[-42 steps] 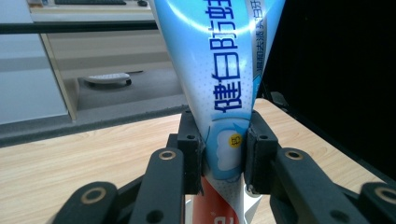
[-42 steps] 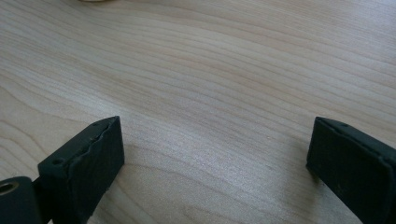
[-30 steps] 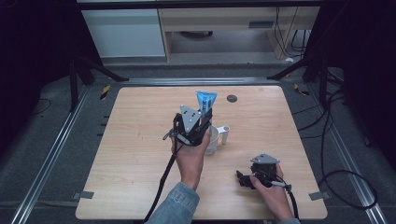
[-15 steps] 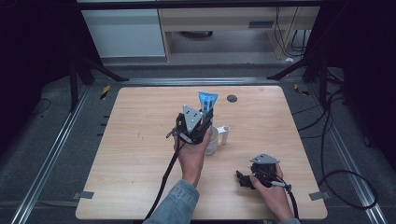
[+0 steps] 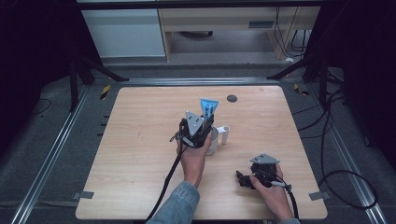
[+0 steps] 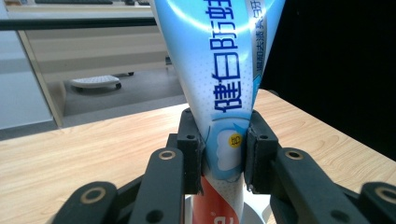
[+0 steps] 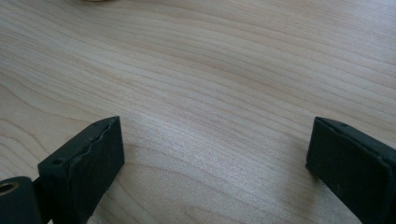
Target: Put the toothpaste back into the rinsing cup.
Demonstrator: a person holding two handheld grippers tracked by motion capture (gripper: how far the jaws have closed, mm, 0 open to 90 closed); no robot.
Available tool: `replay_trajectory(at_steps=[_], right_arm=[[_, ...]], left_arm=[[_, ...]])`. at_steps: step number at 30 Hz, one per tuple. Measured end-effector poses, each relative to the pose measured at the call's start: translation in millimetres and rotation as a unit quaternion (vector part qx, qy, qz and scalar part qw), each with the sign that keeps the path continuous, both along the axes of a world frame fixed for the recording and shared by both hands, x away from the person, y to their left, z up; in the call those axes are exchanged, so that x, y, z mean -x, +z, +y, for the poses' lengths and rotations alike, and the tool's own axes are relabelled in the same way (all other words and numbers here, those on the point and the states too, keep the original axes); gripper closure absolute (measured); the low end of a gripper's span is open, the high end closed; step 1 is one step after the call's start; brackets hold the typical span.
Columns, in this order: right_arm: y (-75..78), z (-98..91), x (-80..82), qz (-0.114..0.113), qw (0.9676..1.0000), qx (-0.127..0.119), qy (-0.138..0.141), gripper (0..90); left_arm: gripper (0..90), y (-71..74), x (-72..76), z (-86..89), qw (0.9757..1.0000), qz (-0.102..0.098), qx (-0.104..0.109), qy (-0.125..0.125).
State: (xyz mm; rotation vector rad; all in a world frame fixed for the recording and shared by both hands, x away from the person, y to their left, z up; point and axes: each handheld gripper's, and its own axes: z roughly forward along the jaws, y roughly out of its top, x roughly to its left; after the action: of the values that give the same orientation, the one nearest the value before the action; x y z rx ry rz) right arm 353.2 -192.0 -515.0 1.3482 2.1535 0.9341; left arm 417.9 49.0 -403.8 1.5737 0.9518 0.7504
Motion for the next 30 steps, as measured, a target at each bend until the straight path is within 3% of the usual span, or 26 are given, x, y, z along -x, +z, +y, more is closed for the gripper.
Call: replay_trajectory(at_steps=[14, 30], right_arm=[[-0.1, 0.0, -0.1, 0.000, 1.0000, -0.001, 0.001, 4.3], [-0.1, 0.0, -0.1, 0.000, 1.0000, 0.000, 0.001, 4.3]], left_arm=[[71.5, -19.9, -3.2, 0.0, 0.9997, 0.019, -0.012, 0.000], [71.3, -28.2, -1.2, -5.4, 0.9993, 0.030, -0.023, -0.006]])
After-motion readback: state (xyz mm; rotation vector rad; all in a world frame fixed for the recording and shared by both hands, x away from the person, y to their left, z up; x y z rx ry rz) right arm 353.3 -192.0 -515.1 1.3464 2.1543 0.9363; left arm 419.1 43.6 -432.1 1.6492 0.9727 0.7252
